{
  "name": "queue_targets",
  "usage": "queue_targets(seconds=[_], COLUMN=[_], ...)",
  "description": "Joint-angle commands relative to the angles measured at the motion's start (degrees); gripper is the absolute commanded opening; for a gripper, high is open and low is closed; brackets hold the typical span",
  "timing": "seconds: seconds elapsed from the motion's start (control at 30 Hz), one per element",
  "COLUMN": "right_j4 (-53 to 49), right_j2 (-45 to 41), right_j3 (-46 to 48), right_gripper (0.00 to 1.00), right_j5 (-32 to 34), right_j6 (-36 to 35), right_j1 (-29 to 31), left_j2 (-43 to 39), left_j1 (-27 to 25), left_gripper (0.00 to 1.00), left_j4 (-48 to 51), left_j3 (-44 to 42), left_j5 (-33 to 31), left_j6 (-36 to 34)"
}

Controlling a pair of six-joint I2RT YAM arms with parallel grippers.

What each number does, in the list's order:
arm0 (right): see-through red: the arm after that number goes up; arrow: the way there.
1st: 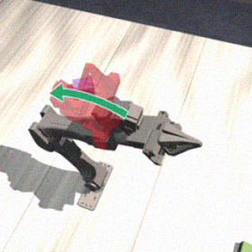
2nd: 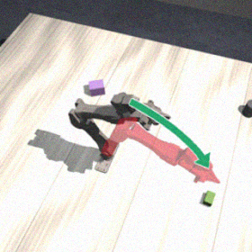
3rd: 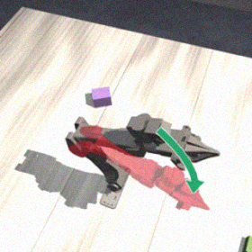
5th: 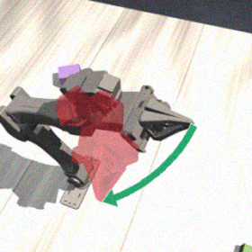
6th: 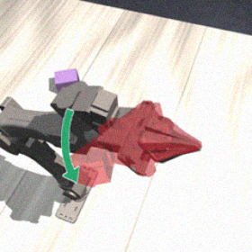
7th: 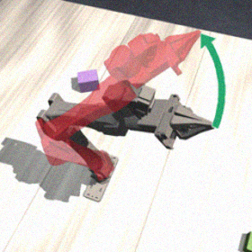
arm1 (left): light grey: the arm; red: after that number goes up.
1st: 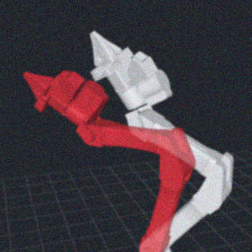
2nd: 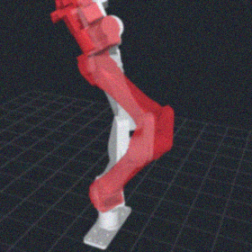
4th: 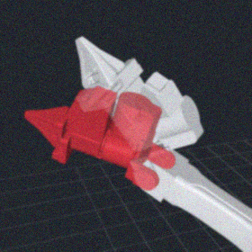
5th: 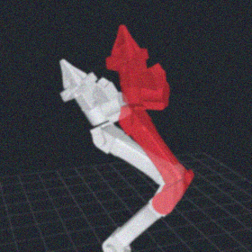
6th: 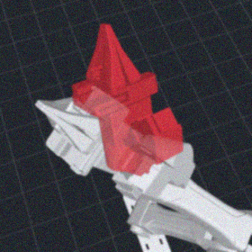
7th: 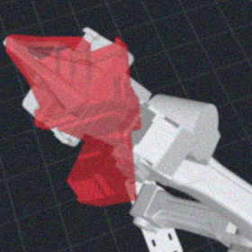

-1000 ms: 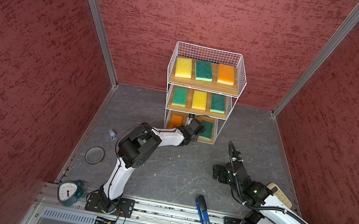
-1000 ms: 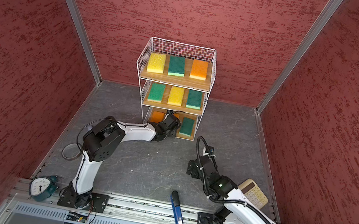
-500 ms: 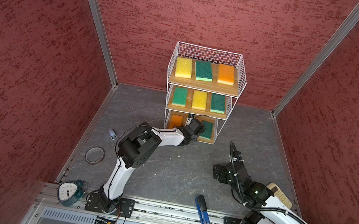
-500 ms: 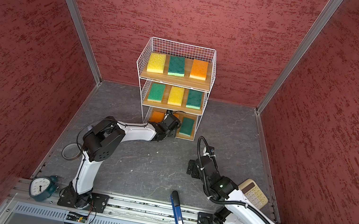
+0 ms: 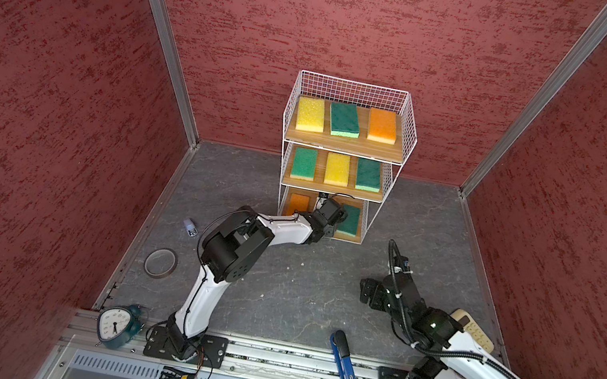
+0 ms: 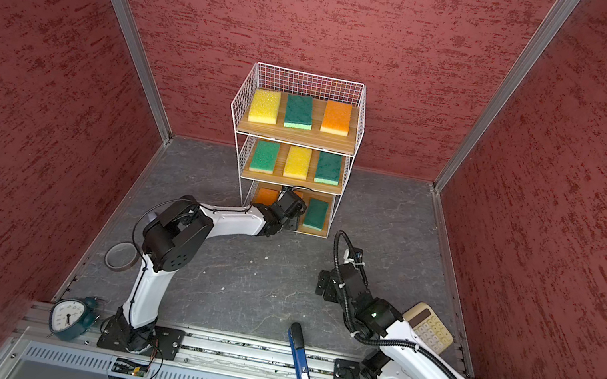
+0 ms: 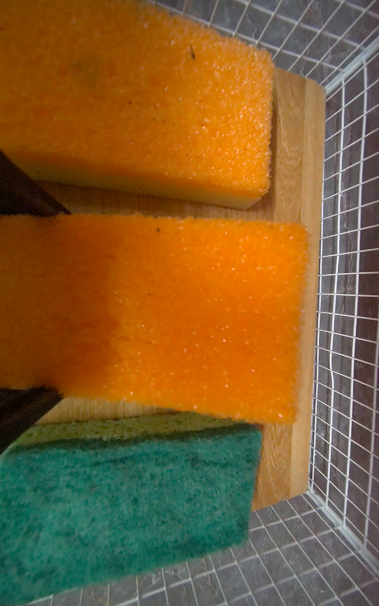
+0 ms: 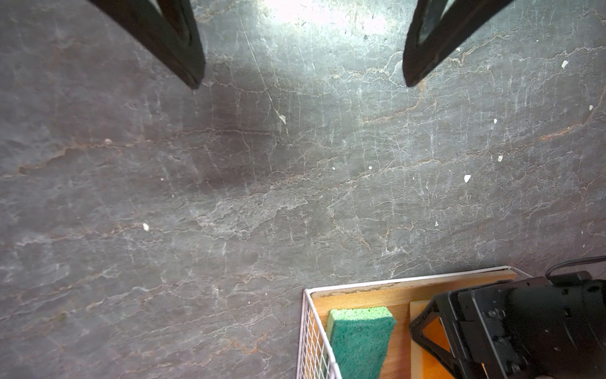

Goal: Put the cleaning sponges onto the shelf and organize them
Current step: 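Lower the orange sponge between the orange and green sponges on the bottom shelf, then open the left gripper and withdraw it from the bottom shelf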

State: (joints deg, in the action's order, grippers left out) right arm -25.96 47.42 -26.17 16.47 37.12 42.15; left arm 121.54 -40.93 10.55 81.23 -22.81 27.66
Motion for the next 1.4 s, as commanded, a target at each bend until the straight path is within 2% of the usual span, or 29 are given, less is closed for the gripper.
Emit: queue_targets(seconds=[0.0, 0.7, 1.03, 1.37], right_j4=[-0.5, 0.2, 0.4, -0.1], right_j2=[-0.5, 1.4, 1.3, 0.4], right_j3=[0.2, -0.4, -0.2, 0.5], right_gripper=[0.95, 0.95, 0.95, 0.95], right_j5=[-0.5, -0.5, -0.6, -0.5], right_j6=[1.1, 0.8, 0.8, 1.1], right_j1=[-0.3, -0.3, -0.3, -0.3], left_j2=[1.1, 2.3, 2.9, 3.4], left_j1=[0.2, 0.8, 1.1, 0.8], left_gripper=[0.67, 0.71, 0.74, 0.76], left_j4=[0.7, 3.5, 3.8, 5.4], left_j3=[1.0, 2.9, 4.1, 4.8], left_j5=[0.7, 1.3, 4.3, 3.8], left_j6=[0.6, 1.3, 2.4, 3.3])
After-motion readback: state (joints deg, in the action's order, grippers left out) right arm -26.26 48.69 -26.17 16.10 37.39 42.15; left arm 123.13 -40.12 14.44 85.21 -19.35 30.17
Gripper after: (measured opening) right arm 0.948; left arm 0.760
